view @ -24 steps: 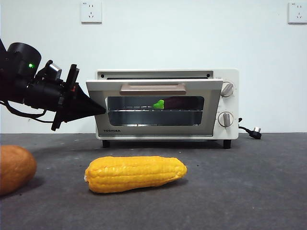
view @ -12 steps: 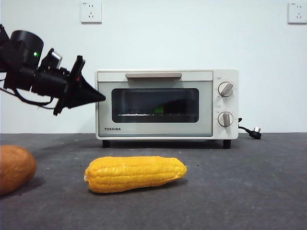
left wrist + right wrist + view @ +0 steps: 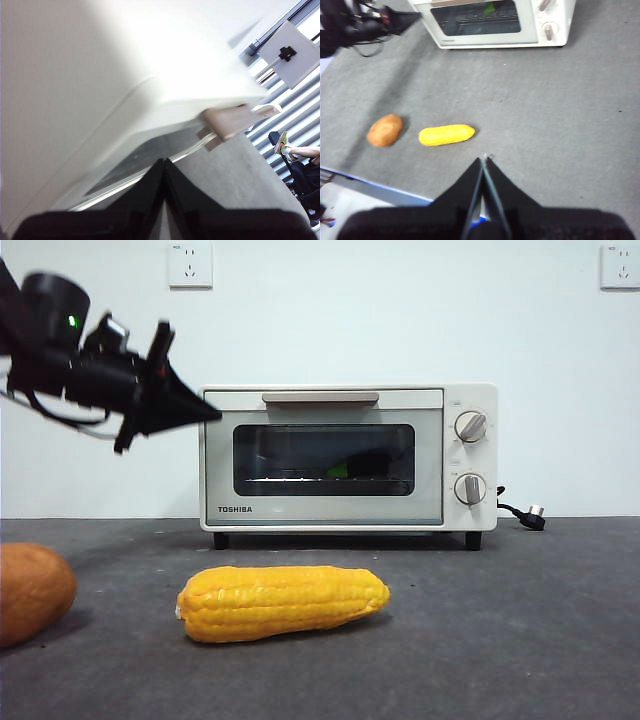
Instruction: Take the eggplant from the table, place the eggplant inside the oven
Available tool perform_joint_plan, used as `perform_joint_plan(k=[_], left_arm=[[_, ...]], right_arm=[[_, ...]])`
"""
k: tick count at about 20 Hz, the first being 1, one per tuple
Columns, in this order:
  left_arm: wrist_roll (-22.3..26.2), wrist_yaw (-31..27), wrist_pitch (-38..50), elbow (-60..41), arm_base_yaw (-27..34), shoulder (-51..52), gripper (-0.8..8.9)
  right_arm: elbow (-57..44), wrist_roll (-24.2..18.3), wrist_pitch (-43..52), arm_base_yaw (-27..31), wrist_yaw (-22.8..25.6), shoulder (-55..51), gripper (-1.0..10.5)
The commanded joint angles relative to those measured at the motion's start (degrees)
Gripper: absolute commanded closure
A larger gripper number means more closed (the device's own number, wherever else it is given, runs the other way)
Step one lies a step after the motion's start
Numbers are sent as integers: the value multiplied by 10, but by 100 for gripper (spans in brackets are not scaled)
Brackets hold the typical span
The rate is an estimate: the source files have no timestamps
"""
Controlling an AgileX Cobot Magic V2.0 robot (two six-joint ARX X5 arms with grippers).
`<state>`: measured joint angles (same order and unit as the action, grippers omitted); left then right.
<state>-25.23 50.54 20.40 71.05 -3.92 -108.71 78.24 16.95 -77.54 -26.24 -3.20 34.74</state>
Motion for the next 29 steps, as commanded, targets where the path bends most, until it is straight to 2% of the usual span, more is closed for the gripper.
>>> perform_joint_plan(k=[1, 3, 7, 17, 22, 29], left_arm=[[39, 4, -33, 0, -2, 44, 819], [65, -6, -84, 0, -3, 91, 819], [132, -63, -210, 0, -7, 209, 819], [227, -205, -490, 0, -20, 474, 819], [239, -256, -558, 0, -20, 558, 819], [240, -255, -585, 0, -20, 595, 818]], right_arm=[[-4, -7, -14, 0, 4, -2, 958], [-4, -7, -14, 0, 4, -2, 958], [-4, -22, -14, 0, 5, -2, 958], [-4, -37, -14, 0, 7, -1, 958], [-4, -37, -14, 0, 7, -1, 958], [-4, -37, -14, 0, 7, -1, 958]])
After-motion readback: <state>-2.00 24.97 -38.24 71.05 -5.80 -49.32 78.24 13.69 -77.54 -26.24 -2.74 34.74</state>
